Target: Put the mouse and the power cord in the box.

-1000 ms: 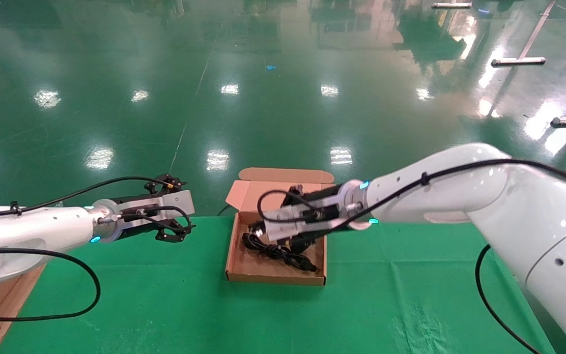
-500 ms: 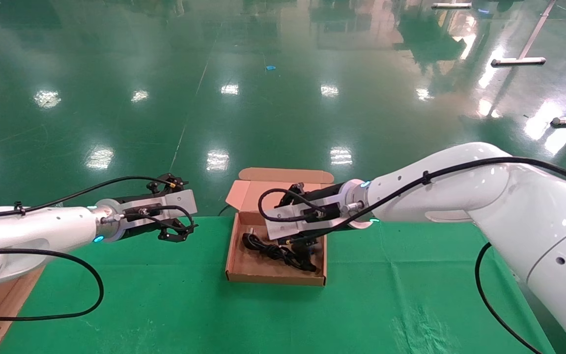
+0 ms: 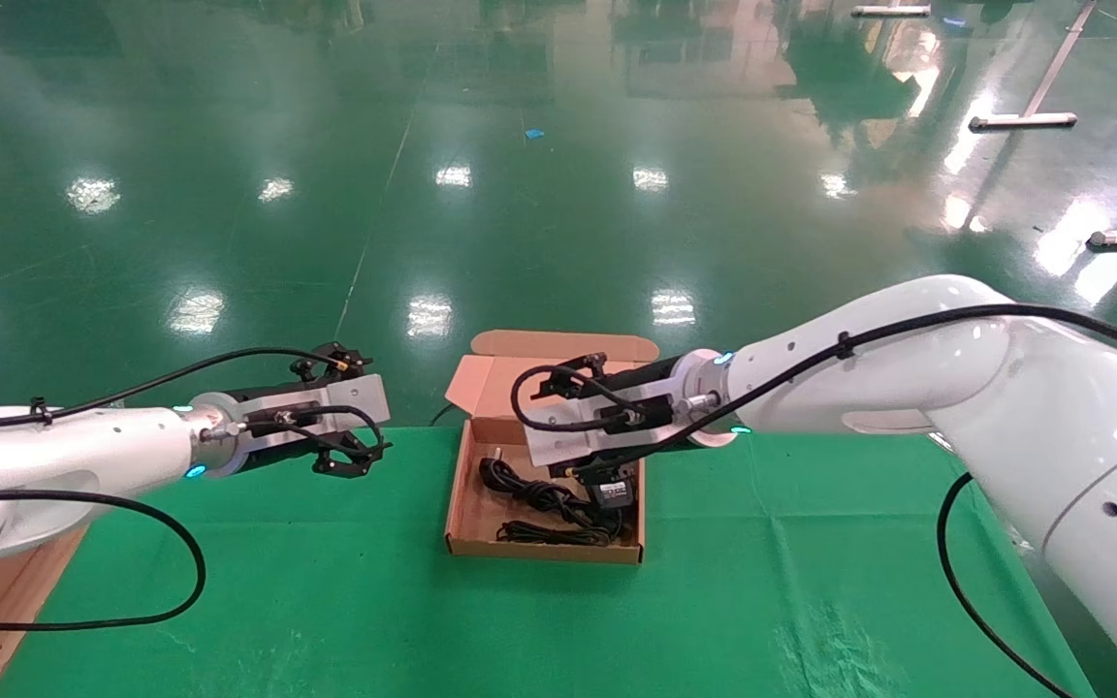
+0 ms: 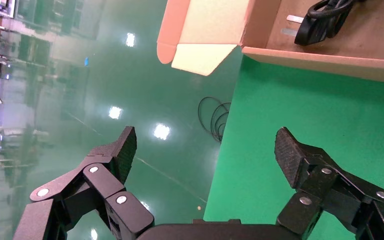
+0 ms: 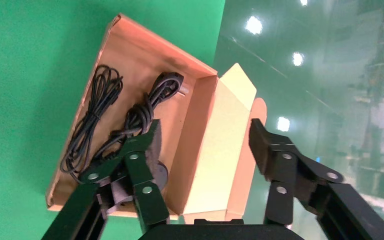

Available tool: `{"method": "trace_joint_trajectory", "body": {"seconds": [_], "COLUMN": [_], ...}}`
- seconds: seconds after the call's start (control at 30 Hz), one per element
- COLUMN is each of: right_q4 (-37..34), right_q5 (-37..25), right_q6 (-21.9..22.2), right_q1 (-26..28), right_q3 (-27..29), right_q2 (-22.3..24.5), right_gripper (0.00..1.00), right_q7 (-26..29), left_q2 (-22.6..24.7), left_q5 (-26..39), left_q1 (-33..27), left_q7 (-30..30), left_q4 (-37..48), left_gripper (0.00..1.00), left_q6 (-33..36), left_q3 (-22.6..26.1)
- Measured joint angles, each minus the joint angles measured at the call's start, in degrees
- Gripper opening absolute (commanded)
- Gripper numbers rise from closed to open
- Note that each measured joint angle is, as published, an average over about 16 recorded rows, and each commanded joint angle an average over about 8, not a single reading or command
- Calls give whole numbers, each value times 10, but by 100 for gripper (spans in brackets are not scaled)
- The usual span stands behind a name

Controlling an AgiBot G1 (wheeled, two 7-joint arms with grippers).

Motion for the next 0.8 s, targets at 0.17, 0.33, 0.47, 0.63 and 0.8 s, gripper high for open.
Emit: {"method": "trace_joint_trajectory", "body": {"seconds": [0.17,0.33,0.47,0.63,0.8], "right_q4": [27,62,91,127,164], "right_q5": [25,59,86,121,156], "right_q6": [-23,-53,-78,-110,-141], "right_q1": [-23,-54,-80,-112,-144], "right_q3": [31,72,105,147,189], "right_q2": [27,62,90,127,163], "right_gripper": [100,100,100,100,100], "right_q7": [21,48,71,99,128], "left_q2": [-19,-47,-70,-99,-127], "left_q5": [-12,-28,-42,-60,-77], "left_q1": [17,42,63,89,115], "left_q7": [-30,-72,-108,-153,-198], "left_q4": [-37,-89,-134,-189,-245], "left_gripper": [100,100,100,100,100], "left_q6": [27,65,98,139,179], "left_q3": [-23,-56,-84,-119,-153]}}
